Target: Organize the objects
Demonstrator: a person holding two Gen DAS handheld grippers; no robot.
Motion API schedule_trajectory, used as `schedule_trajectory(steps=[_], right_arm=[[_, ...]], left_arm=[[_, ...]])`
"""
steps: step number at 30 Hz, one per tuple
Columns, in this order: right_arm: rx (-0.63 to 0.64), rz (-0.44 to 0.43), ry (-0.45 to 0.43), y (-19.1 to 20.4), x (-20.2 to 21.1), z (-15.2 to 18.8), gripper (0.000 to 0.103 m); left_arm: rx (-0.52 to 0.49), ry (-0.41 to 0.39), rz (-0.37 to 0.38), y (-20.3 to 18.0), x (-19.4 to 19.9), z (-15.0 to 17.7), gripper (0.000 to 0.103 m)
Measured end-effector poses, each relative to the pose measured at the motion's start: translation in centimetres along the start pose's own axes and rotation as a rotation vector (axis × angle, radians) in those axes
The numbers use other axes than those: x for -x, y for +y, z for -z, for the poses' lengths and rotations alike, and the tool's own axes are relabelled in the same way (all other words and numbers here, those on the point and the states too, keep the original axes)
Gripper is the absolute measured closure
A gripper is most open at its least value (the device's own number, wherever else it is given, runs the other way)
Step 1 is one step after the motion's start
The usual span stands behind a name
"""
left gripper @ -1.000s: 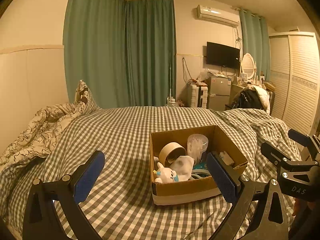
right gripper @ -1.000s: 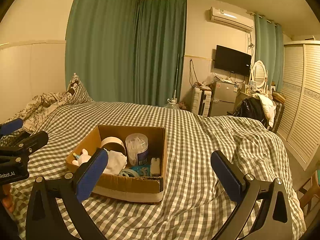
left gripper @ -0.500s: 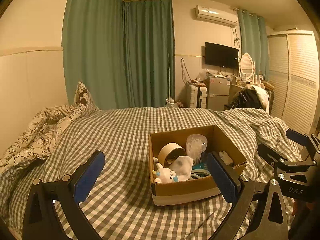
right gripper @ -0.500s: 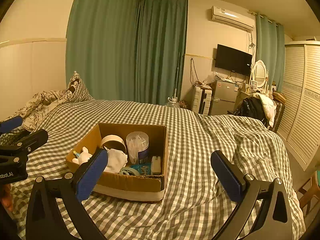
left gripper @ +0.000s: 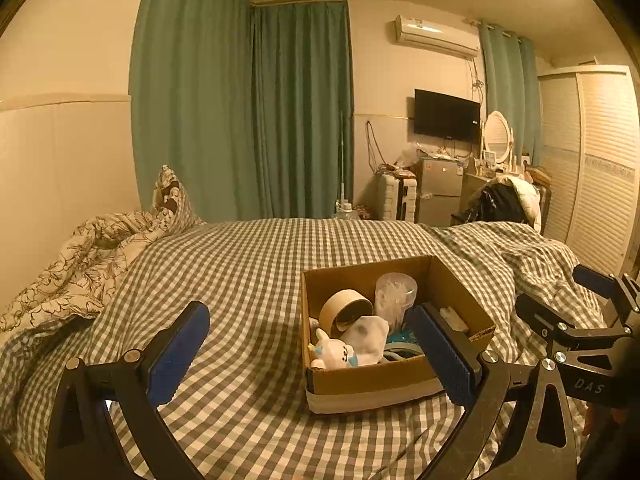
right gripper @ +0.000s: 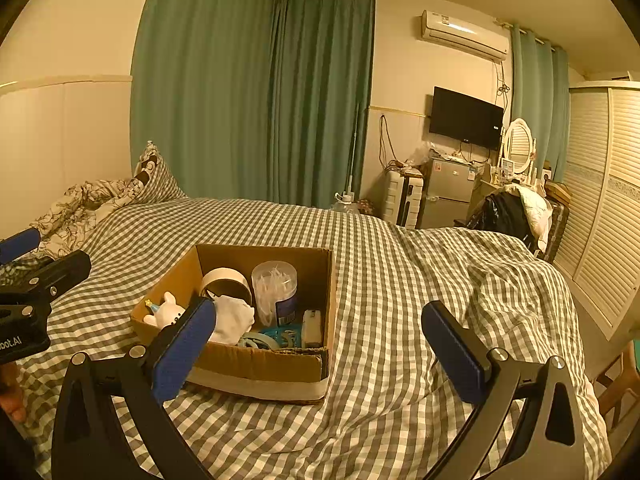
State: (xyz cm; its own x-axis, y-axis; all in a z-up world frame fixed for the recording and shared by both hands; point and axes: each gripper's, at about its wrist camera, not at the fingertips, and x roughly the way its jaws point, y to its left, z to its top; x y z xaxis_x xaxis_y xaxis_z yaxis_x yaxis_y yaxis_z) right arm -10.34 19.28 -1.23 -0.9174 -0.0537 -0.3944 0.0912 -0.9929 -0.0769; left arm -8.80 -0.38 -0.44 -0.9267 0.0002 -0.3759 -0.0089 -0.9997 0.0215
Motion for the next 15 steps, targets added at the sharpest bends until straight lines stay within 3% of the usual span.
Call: schedule_trajectory(steps=[15], right_arm=[[-0.001, -0.001, 0.005, 0.10, -0.03, 0.12, 0.000]], left_arm=[[0.003, 0.014, 0.017, -0.15, -0.18, 0.13, 0.000]])
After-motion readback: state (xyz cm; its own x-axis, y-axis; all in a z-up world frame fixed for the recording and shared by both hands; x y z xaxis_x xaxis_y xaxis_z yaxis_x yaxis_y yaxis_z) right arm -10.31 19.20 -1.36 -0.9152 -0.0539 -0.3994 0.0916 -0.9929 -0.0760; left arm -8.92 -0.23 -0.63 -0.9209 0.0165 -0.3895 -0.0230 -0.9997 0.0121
